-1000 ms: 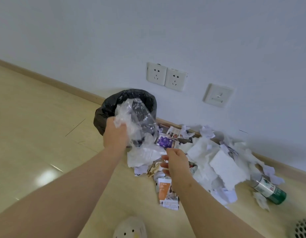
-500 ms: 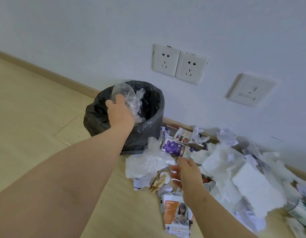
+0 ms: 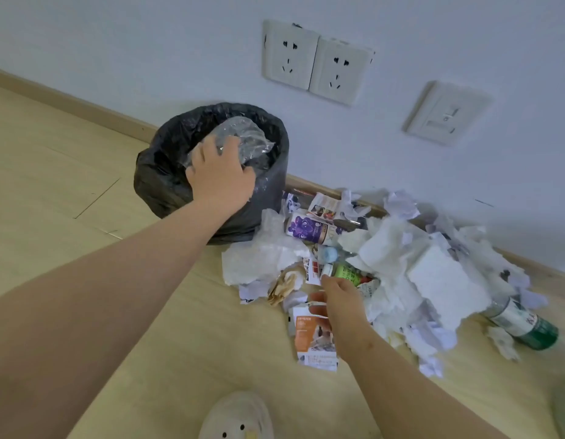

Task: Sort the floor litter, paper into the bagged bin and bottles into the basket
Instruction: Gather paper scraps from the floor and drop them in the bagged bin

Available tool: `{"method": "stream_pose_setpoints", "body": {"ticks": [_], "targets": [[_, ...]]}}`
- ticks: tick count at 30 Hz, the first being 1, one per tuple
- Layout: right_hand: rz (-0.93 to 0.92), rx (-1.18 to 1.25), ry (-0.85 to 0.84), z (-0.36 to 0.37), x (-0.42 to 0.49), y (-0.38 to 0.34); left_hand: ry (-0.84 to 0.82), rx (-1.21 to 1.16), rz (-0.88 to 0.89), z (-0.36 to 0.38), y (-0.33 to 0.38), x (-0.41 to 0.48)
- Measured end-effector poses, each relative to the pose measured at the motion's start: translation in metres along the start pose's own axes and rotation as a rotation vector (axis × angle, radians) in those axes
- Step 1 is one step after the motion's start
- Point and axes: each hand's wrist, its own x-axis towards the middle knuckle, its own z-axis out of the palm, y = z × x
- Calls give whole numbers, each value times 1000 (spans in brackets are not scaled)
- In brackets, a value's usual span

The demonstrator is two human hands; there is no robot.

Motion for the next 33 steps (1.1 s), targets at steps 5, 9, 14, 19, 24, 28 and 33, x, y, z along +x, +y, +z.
{"method": "stream_pose_setpoints", "body": {"ticks": [5, 9, 14, 19, 24, 28, 33], "targets": [[54, 13, 12, -16, -16, 29, 200, -29, 373, 27, 11, -68], [104, 4, 50, -33, -20, 60, 0, -223, 423, 62, 20, -132], [160, -47, 86, -53, -28, 108, -691, -285, 239, 121, 8, -214], [257, -118, 90, -74, -42, 160, -1038, -103, 221, 155, -11, -280], [383, -209, 96, -93, -73, 239, -1246, 25, 325, 168, -29, -333], [508, -273, 93, -102, -113, 291, -1398, 161, 499, 173, -36, -360], [647, -245, 94, -111, -154, 335, -1431, 239, 618, 174, -39, -368]]}}
